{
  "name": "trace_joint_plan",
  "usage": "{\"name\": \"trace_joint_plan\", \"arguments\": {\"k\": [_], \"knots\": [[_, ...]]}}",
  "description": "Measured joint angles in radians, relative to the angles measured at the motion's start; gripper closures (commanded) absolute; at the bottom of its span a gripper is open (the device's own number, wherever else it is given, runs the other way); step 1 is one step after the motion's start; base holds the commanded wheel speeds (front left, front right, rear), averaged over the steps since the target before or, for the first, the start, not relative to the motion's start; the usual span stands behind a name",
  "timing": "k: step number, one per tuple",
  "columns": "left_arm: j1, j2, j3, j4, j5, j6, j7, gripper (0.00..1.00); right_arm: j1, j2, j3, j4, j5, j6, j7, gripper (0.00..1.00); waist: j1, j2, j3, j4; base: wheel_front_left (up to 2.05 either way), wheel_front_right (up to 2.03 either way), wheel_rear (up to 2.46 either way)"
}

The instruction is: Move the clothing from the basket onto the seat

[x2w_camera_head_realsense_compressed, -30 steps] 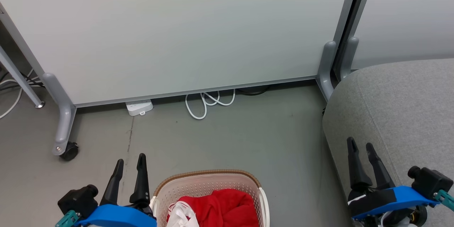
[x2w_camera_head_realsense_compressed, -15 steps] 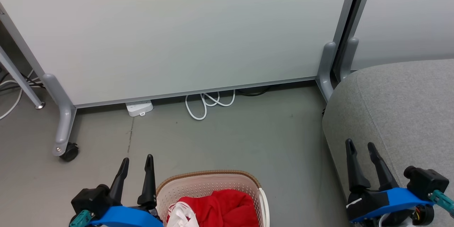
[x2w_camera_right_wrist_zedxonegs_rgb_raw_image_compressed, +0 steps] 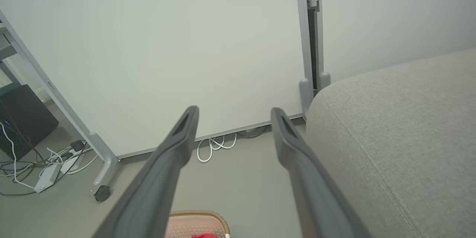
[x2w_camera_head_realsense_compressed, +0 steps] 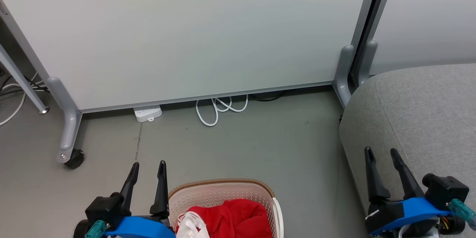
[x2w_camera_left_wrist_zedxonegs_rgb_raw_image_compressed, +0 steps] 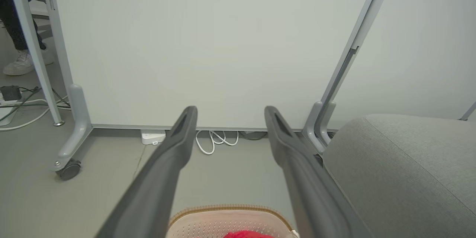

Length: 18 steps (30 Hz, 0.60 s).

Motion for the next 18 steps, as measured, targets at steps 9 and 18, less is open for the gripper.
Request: {"name": "trace_joint_plan", "arguments": {"k": [9, 18], "knots": [[0.0, -0.001, 0.0, 0.004, 0.049, 0.011, -0.016, 0.0, 0.002, -0.001, -0.02, -0.006, -0.067, 0.0, 0.004, 0.0, 0.0, 0.0, -0.001, 0.001, 0.0, 0.0, 0.0], [-0.001, -0.001, -0.003, 0.012, 0.097, 0.018, -0.032, 0.0, 0.004, -0.001, -0.023, -0.006, -0.129, 0.0, -0.013, 0.0, 0.0, 0.0, -0.002, 0.0, 0.0, 0.0, 0.0]]}}
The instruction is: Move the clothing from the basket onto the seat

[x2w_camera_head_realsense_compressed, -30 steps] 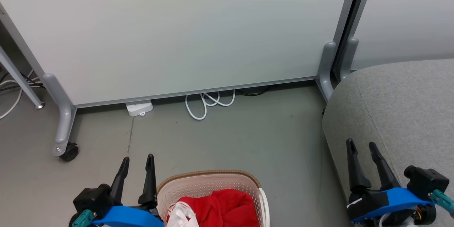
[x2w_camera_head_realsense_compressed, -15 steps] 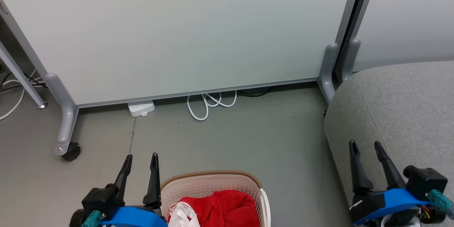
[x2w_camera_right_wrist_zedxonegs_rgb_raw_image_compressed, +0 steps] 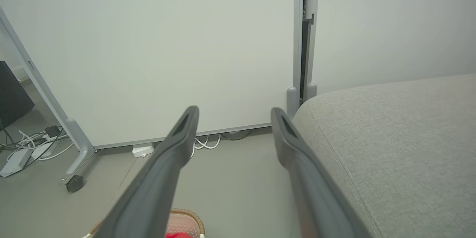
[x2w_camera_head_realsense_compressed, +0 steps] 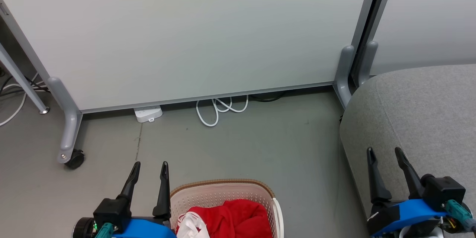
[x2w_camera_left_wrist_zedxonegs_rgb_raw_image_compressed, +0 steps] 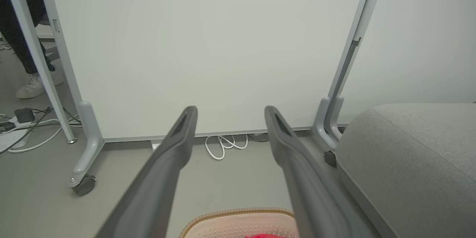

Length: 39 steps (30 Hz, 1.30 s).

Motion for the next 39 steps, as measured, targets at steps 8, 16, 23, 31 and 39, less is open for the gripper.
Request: {"name": "trace_joint_plan", "arguments": {"k": [8, 16, 23, 31, 39], "knots": [[-0.004, 0.0, -0.009, -0.001, 0.04, 0.006, -0.012, 0.0, 0.004, 0.0, -0.002, -0.002, -0.046, 0.0, -0.012, 0.0, 0.0, 0.0, 0.002, 0.002, 0.0, 0.0, 0.0], [-0.004, -0.001, -0.008, 0.0, 0.039, 0.006, -0.012, 0.0, 0.004, -0.001, 0.002, 0.001, -0.043, 0.0, -0.013, 0.0, 0.0, 0.0, 0.005, 0.001, 0.0, 0.0, 0.0], [-0.004, 0.0, -0.009, 0.022, 0.039, 0.006, -0.012, 0.0, -0.001, -0.001, 0.01, 0.0, -0.042, 0.0, -0.013, 0.0, 0.0, 0.0, 0.014, -0.006, 0.0, 0.0, 0.0], [-0.045, 0.014, -0.019, 0.102, 0.037, -0.01, 0.01, 0.0, -0.098, -0.001, 0.076, -0.063, -0.042, 0.0, -0.016, 0.0, 0.0002, 0.0, 0.108, -0.045, 0.0, 0.0, 0.0], [-0.149, 0.034, -0.03, 0.262, 0.03, -0.037, 0.056, 0.0, -0.183, -0.001, 0.127, -0.08, -0.021, 0.0, -0.042, 0.0, 0.0003, 0.0, 0.259, -0.109, 0.0, 0.0, 0.0]]}}
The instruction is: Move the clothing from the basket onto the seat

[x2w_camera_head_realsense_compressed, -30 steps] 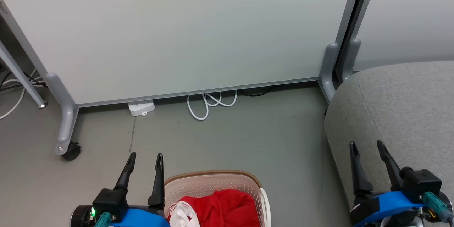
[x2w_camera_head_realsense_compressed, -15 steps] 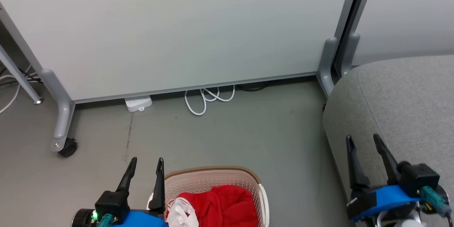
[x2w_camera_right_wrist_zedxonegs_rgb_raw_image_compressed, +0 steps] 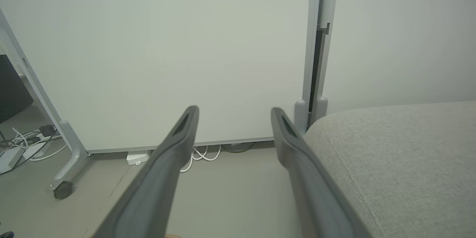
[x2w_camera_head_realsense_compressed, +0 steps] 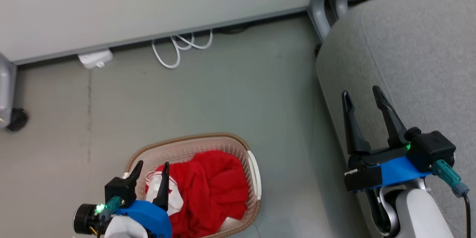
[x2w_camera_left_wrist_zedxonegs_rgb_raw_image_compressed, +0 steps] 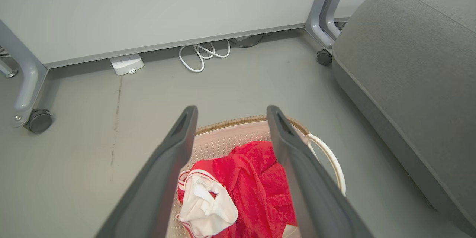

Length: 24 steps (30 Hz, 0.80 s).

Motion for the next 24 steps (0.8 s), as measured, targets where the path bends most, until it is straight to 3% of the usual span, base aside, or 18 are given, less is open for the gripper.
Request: {"name": "trace_joint_plan", "arguments": {"k": [9, 24], "knots": [[-0.163, -0.009, -0.005, 0.229, -0.042, -0.031, 0.066, 0.0, -0.082, -0.001, 0.059, 0.01, 0.021, 0.0, -0.029, 0.0, 0.0001, 0.0, 0.177, -0.084, 0.0, 0.0, 0.0], [-0.404, 0.009, 0.031, 0.5, -0.069, 0.028, 0.096, 0.0, -0.154, -0.001, 0.185, 0.011, 0.102, 0.0, -0.094, 0.0, 0.0, 0.0, 0.455, -0.218, 0.0, 0.0, 0.0]]}}
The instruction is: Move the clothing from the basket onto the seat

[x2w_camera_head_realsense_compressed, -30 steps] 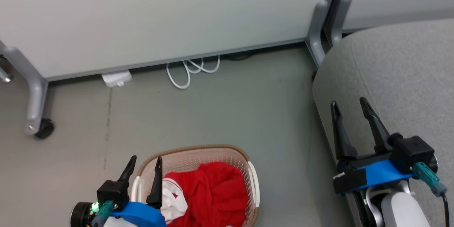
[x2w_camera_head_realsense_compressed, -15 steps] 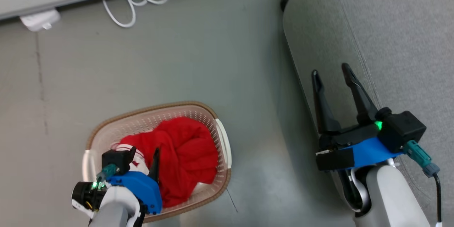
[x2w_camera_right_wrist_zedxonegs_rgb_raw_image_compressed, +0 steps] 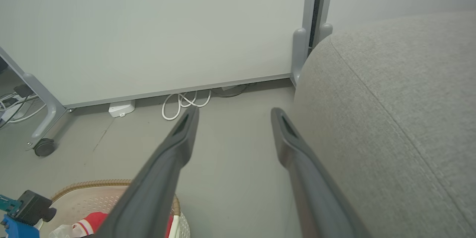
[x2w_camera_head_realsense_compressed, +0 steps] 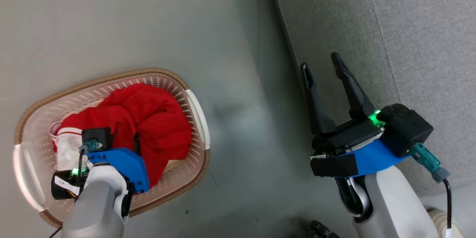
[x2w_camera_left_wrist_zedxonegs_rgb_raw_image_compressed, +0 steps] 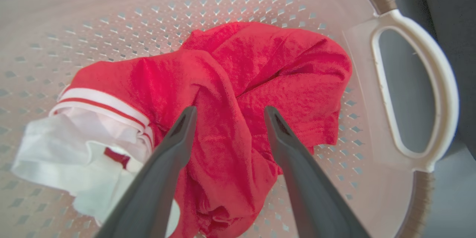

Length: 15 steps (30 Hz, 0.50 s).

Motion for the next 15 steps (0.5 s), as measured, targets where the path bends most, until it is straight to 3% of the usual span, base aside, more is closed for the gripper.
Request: {"name": "trace_joint_plan", "arguments": {"k": [8, 15], "knots": [[-0.063, 0.033, 0.001, 0.074, -0.006, 0.009, 0.004, 0.0, -0.004, 0.0, 0.054, 0.004, 0.048, 0.0, -0.027, 0.0, -0.0001, 0.0, 0.099, -0.053, 0.0, 0.0, 0.0], [-0.106, 0.05, -0.005, 0.131, -0.004, 0.046, 0.026, 0.0, -0.017, 0.0, 0.065, -0.003, 0.073, 0.0, -0.031, 0.0, -0.0001, 0.0, 0.168, -0.083, 0.0, 0.0, 0.0]]}}
